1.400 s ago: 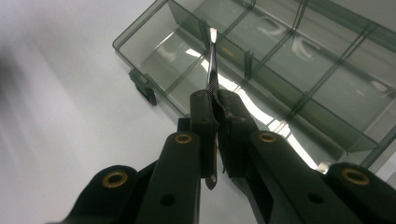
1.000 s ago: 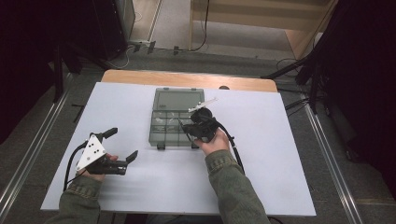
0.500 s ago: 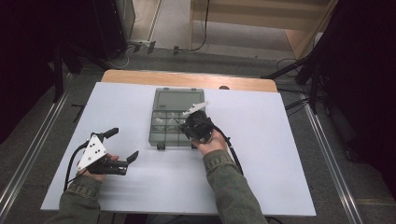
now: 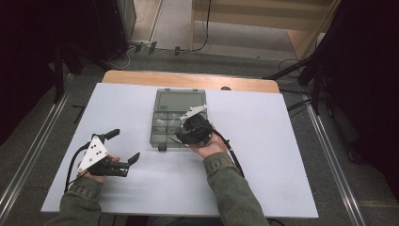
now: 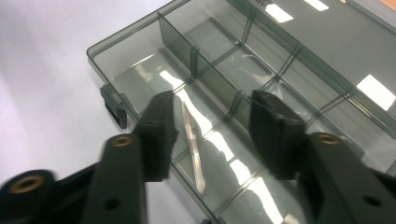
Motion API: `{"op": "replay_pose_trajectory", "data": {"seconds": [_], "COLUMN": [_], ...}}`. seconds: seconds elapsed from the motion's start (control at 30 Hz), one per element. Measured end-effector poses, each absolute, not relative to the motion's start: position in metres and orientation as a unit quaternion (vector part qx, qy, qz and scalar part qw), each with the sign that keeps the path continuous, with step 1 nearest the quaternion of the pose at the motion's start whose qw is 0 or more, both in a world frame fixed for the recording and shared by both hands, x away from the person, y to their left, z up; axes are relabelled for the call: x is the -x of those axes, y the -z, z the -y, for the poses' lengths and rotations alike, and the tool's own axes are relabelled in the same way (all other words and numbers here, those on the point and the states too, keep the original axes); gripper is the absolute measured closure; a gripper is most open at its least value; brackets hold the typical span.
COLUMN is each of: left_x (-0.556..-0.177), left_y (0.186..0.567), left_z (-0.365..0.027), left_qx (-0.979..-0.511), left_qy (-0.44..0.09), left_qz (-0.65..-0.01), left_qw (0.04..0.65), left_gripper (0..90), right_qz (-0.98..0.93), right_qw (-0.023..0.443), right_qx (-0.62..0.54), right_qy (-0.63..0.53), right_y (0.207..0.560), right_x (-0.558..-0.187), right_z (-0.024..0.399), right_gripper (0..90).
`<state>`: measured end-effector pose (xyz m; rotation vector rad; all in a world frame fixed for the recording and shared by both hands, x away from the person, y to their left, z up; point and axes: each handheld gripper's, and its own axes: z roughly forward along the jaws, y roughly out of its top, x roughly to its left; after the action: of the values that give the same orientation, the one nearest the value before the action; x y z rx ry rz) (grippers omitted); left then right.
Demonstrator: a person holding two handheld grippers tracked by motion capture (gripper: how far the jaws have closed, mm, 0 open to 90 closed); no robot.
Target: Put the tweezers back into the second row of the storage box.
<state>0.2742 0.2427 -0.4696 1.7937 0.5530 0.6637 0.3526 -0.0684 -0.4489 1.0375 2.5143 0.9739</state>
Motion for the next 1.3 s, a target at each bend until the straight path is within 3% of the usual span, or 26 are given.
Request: {"op": "replay_pose_trajectory", "data": {"seconds": [0.13, 0.33, 0.67, 1.3], "left_x": [-0.274, -0.274, -0.273, -0.272], "left_y": [0.47, 0.47, 0.469, 0.469], "left_z": [-0.242, -0.242, -0.242, -0.243], "left_qx": [-0.757, -0.757, -0.756, -0.755], "left_qy": [-0.279, -0.28, -0.279, -0.284], "left_qz": [-0.233, -0.232, -0.233, -0.233], "left_qw": [0.543, 0.543, 0.544, 0.542], "left_gripper": [0.0, 0.0, 0.0, 0.0], "right_qz": [-0.858, -0.848, -0.832, -0.773], "right_qw": [0.119, 0.098, 0.11, 0.149], "right_qx": [-0.37, -0.379, -0.386, -0.442], "right_qy": [-0.336, -0.358, -0.383, -0.431], "right_y": [0.447, 0.442, 0.436, 0.436], "right_x": [-0.352, -0.349, -0.337, -0.307], "right_z": [0.072, 0.076, 0.085, 0.166], "right_gripper": [31.6, 0.3, 0.0, 0.0]}}
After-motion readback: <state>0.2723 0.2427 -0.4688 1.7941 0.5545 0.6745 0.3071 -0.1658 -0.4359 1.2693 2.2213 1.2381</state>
